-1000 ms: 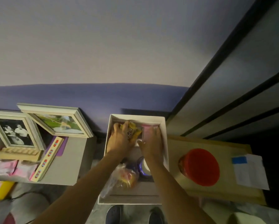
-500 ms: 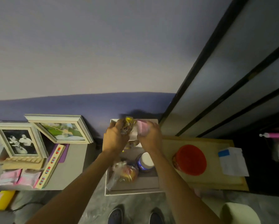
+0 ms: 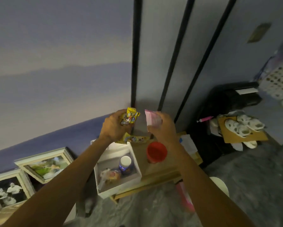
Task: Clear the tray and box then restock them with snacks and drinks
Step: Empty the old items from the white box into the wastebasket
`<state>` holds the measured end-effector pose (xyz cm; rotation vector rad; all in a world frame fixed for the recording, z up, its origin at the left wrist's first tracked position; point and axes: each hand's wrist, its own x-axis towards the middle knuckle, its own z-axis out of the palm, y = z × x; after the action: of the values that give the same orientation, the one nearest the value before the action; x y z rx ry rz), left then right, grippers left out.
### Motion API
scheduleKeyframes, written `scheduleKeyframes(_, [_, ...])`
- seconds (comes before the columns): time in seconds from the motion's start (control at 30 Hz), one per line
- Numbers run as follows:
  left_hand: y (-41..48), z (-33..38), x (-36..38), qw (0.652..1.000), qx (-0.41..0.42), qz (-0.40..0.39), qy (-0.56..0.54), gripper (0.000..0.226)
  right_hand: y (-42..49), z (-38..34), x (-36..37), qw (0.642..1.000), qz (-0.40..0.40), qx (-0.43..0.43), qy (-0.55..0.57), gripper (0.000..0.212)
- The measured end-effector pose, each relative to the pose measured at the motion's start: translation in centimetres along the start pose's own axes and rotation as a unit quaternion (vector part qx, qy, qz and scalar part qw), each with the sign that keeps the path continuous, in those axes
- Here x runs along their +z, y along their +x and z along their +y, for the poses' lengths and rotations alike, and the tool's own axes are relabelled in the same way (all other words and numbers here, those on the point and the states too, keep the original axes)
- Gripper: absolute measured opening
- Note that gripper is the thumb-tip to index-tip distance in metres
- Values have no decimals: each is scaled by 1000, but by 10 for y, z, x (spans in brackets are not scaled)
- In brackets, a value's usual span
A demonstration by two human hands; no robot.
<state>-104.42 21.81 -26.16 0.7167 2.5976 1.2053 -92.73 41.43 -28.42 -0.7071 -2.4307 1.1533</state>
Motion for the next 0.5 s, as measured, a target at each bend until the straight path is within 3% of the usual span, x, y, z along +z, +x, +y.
scheduleKeyframes(0.27, [-40, 150, 121, 985, 131, -89, -65, 58, -84, 82, -191, 992, 96, 60, -56, 62])
scheduleKeyframes(0.5, [-90, 248, 252, 971, 170, -169, -25, 75, -167, 176, -309, 976, 158, 141, -59, 62])
